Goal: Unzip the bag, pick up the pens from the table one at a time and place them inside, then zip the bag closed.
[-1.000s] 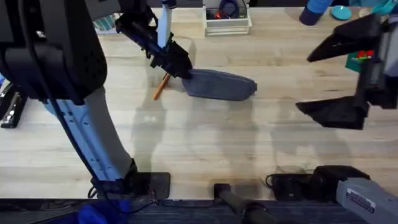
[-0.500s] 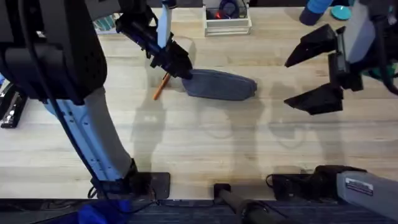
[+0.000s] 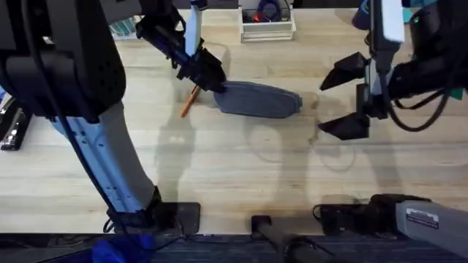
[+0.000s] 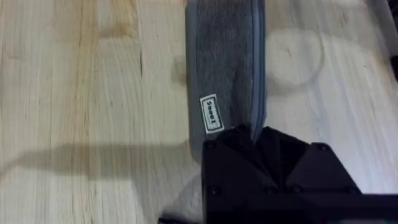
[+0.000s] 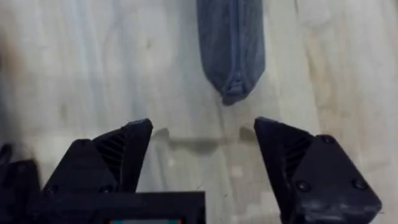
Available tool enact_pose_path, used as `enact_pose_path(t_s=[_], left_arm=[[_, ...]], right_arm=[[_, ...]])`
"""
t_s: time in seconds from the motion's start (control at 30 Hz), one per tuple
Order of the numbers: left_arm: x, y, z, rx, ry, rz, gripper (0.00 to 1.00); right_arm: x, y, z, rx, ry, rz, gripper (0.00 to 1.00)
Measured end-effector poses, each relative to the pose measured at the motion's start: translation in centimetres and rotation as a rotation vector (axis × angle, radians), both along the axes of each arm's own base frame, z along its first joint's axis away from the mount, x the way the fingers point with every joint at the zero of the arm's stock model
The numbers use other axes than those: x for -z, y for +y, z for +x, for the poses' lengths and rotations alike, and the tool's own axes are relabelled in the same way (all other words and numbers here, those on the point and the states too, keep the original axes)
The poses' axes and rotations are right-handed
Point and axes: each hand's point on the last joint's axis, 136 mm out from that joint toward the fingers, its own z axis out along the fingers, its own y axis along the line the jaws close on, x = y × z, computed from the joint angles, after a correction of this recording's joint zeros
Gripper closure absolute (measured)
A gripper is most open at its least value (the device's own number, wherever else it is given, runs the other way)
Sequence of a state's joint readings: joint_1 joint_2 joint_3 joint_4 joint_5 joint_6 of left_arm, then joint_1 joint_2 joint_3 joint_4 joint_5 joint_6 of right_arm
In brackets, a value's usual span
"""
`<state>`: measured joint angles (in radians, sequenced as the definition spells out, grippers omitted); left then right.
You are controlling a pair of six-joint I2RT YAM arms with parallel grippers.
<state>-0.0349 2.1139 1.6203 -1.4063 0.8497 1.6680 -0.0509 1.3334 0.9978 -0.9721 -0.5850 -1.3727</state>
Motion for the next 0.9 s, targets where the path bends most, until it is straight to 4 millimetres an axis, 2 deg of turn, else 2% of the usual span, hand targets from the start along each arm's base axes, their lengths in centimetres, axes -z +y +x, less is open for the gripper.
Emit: enact_pose_path(t_s=[0.37, 0.57, 0.6, 0.9], left_arm=[[0.0, 0.0, 0.0, 0.0, 0.0, 0.0, 0.958], [0.0, 0.0, 0.0, 0.0, 0.0, 0.0, 0.958], [0.0, 0.0, 0.0, 0.0, 0.0, 0.0, 0.958], [0.0, 0.0, 0.0, 0.0, 0.0, 0.0, 0.958]], right_arm=[[2.2, 0.8, 1.4, -0.013, -0.062, 0.061, 0.004], [3.3, 1.1, 3.0, -0.008, -0.059, 0.132, 0.004], [4.1, 1.1, 3.3, 0.001, -0.033, 0.163, 0.004], [6.4, 2.0, 3.0, -0.058, 0.03, 0.239, 0.004]])
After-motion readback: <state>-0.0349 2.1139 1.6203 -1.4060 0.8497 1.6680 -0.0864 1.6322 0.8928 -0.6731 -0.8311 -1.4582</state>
